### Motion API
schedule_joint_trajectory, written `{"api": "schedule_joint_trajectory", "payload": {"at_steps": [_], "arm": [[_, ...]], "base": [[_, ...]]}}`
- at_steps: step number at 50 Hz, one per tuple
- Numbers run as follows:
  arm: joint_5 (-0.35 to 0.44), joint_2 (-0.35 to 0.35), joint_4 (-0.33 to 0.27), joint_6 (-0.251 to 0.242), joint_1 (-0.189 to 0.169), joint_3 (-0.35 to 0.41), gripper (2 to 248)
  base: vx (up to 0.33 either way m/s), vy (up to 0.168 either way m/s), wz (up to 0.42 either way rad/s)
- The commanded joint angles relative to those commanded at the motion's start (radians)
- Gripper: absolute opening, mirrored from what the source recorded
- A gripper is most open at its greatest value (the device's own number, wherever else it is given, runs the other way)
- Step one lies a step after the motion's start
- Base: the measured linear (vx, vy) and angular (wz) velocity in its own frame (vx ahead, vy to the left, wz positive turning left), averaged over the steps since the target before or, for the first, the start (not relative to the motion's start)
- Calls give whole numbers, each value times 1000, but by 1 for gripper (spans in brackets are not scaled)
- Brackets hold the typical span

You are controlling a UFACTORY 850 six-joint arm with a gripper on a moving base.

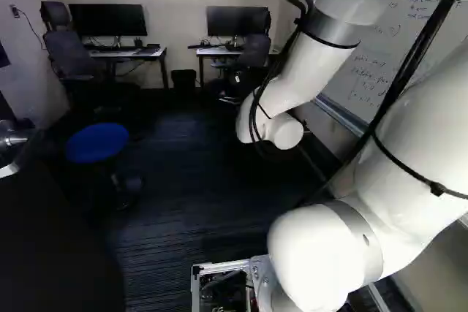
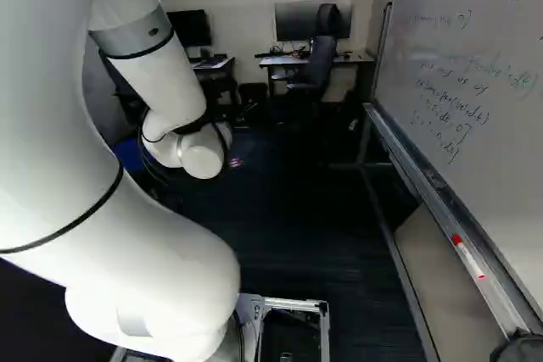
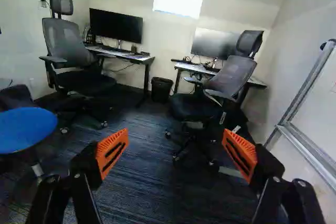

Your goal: Open the door and move inside

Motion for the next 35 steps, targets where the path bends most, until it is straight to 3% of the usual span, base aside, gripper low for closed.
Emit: {"api": "schedule_joint_trajectory", "payload": {"at_steps": [35], "arm": [[0,0,0,0,0,0,247]], "base": [[0,0,0]]}}
